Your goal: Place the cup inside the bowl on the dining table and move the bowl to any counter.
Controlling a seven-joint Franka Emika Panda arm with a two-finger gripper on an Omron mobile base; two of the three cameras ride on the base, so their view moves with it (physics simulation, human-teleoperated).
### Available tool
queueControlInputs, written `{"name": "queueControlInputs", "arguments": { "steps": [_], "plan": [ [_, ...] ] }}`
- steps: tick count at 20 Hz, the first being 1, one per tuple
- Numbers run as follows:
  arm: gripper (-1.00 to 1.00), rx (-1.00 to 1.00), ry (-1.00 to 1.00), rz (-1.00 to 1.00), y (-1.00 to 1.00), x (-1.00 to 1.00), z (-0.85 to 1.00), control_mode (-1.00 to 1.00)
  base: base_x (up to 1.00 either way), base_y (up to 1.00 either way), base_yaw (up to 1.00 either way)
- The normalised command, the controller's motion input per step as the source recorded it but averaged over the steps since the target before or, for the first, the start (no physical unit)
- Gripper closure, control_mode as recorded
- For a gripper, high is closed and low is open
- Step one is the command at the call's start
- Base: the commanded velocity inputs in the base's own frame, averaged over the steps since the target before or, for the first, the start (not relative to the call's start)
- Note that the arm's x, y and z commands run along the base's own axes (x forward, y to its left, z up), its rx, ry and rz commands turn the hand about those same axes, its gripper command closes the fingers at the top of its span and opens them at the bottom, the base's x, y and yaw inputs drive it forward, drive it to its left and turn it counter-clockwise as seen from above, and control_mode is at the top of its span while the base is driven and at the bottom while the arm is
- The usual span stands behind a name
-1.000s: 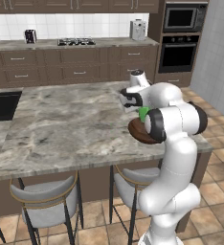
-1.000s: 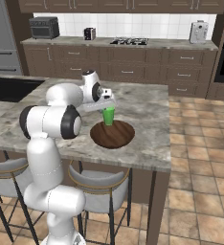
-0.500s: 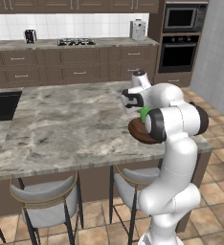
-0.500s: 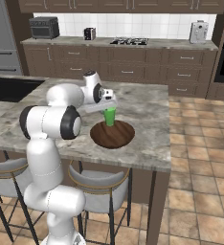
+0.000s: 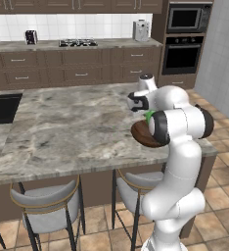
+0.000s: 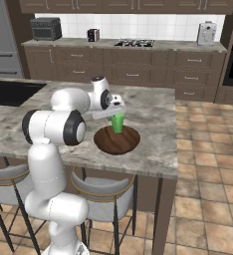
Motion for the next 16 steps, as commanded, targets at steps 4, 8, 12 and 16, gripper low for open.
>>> {"name": "queueControlInputs", "arguments": {
  "steps": [4, 8, 12, 16],
  "plan": [
    [1.0, 0.0, 0.0, 0.03, 0.0, -0.07, -0.13, -1.0, 0.0, 0.0, 0.0],
    [1.0, 0.0, 0.0, 0.03, 0.0, -0.17, -0.05, -1.0, 0.0, 0.0, 0.0],
    [1.0, 0.0, 0.0, 0.03, 0.0, -0.18, -0.04, -1.0, 0.0, 0.0, 0.0],
    [1.0, 0.0, 0.0, 0.03, 0.0, -0.17, -0.08, -1.0, 0.0, 0.0, 0.0]
  ]
}}
